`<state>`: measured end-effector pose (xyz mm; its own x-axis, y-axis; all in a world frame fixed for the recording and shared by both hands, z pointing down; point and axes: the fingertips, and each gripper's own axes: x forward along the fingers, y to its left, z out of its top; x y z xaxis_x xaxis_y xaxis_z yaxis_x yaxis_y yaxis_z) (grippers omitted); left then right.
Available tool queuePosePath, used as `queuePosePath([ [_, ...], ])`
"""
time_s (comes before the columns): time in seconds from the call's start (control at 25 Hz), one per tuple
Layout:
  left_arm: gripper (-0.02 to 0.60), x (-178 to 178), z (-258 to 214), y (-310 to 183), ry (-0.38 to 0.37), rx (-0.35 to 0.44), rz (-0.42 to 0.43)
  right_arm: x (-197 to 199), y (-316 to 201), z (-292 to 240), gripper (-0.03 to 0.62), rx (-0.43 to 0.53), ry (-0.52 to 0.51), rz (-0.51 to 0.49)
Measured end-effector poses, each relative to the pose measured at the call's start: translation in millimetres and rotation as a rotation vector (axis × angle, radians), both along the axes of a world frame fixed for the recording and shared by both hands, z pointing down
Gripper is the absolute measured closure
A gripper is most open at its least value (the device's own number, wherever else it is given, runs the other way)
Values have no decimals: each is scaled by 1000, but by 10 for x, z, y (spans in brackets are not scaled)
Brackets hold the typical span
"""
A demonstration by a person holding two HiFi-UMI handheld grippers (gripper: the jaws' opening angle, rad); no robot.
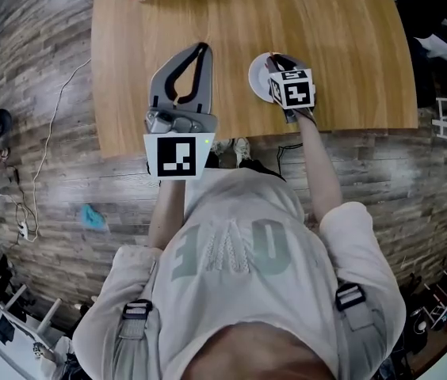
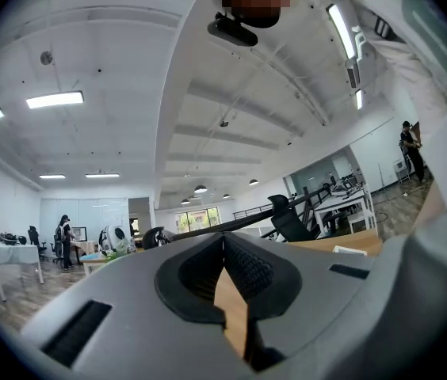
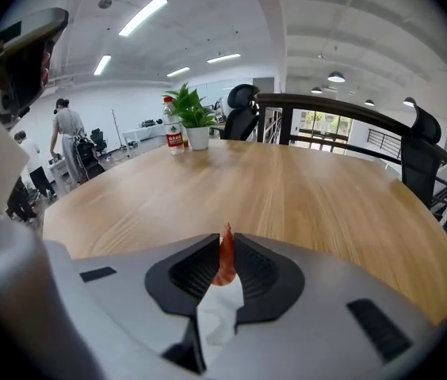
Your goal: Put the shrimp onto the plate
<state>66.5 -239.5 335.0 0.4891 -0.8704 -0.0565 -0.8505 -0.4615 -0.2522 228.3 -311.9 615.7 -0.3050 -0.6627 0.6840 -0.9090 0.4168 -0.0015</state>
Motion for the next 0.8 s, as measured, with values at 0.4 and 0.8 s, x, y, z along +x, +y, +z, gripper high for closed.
queuePosePath([
  [0.4,572,-142,36,60,-27,-5,-42,-4,4,212,530,-74,49,5],
  [0.8,572,-251,29,80,-14,-10,-79,9,41,216,530,-96,75,-1],
])
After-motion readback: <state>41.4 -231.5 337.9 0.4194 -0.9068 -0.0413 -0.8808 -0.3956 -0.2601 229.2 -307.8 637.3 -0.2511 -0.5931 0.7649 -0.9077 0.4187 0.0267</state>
